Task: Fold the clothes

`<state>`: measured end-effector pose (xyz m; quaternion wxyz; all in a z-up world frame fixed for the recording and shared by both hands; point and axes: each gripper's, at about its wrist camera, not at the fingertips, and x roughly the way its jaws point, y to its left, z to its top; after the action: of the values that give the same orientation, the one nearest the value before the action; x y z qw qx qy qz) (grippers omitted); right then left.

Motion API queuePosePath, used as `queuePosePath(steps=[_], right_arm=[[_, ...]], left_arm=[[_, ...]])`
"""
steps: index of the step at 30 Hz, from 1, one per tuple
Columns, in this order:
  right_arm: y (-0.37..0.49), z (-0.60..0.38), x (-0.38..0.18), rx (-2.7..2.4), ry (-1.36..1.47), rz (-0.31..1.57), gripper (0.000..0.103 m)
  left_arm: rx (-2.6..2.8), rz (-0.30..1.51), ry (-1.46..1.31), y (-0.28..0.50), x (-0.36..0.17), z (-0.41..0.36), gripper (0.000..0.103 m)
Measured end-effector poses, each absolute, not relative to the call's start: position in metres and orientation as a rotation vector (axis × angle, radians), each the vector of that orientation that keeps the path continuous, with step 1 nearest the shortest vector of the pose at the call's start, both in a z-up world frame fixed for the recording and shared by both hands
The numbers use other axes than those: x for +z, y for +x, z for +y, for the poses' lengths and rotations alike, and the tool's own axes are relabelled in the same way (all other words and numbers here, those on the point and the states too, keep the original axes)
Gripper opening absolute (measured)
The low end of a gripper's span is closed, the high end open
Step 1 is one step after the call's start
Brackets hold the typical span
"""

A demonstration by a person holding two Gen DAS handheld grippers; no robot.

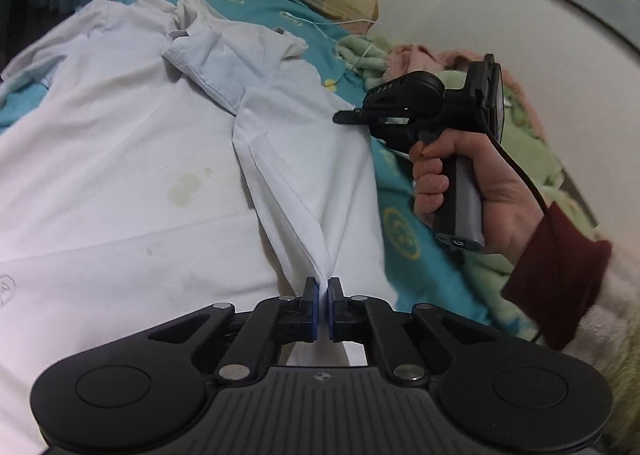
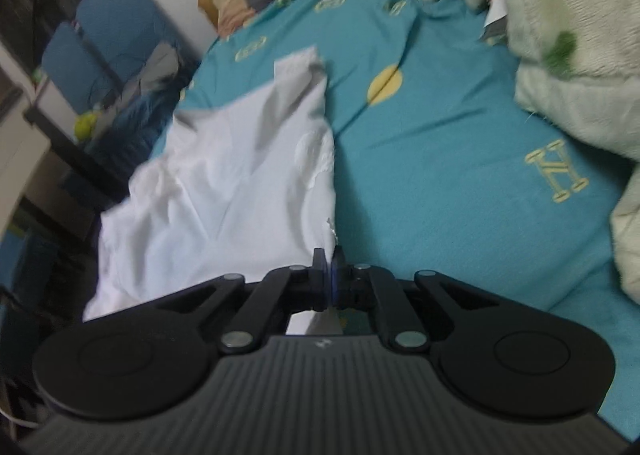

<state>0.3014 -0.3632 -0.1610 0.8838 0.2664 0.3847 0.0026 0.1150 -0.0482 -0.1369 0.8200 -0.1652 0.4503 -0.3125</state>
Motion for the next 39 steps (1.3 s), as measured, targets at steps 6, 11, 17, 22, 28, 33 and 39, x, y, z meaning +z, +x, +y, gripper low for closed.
queuePosePath(steps=[6, 11, 17, 22, 28, 33, 39], right_arm=[[0.303, -0.373, -0.167, -0.036, 0.542, 0.817, 0.004], [0.3, -0.373, -0.182, -0.033, 0.506, 0.843, 0.007], [0.276, -0.356, -0.149, -0.062, 0.351, 0.815, 0.008], [0.236, -0.333, -0.108, -0.041, 0.298, 0.789, 0.01], [0.169, -0.308, -0.077, 0.08, 0.45, 0.672, 0.076], [0.159, -0.295, -0.081, 0.122, 0.441, 0.697, 0.075], [0.181, -0.302, -0.098, 0.105, 0.539, 0.739, 0.075]], left_arm=[[-0.655, 1.059, -0.25, 0.115, -0.156, -0.061, 0.005], [-0.649, 1.034, -0.226, 0.117, -0.153, -0.06, 0.018], [-0.609, 0.977, -0.198, 0.117, -0.139, -0.056, 0.05], [-0.534, 0.912, -0.219, 0.118, -0.124, -0.043, 0.065], [-0.325, 0.827, -0.417, 0.141, -0.101, 0.018, 0.079], [-0.113, 0.839, -0.773, 0.208, -0.111, 0.102, 0.078], [0.025, 0.796, -1.069, 0.279, -0.167, 0.166, 0.071]])
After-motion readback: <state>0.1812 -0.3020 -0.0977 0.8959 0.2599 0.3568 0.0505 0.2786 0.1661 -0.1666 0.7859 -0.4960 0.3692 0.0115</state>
